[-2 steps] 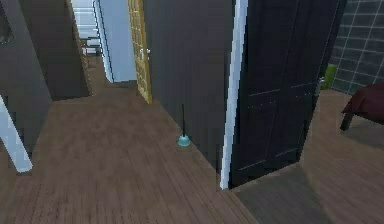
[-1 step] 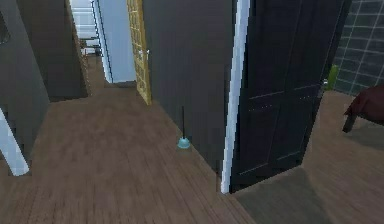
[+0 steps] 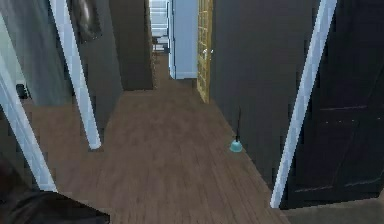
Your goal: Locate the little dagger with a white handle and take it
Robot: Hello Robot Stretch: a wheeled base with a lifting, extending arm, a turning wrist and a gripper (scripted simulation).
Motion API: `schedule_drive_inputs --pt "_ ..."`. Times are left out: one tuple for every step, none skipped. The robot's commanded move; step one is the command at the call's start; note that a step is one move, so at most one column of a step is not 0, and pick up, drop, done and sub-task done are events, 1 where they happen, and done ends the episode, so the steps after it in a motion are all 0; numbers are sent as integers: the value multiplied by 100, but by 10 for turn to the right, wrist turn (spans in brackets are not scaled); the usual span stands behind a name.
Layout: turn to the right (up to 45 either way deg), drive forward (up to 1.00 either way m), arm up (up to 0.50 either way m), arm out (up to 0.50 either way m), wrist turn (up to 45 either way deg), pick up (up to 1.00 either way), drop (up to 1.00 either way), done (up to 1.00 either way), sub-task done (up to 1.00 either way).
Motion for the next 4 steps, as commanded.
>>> schedule_drive_inputs --pt "0 100 0 0 0 0 0 0 0" --pt "-60 0 0 0 0 0 0 0 0" --pt "0 100 0 0 0 0 0 0 0" --pt "0 100 0 0 0 0 0 0 0"
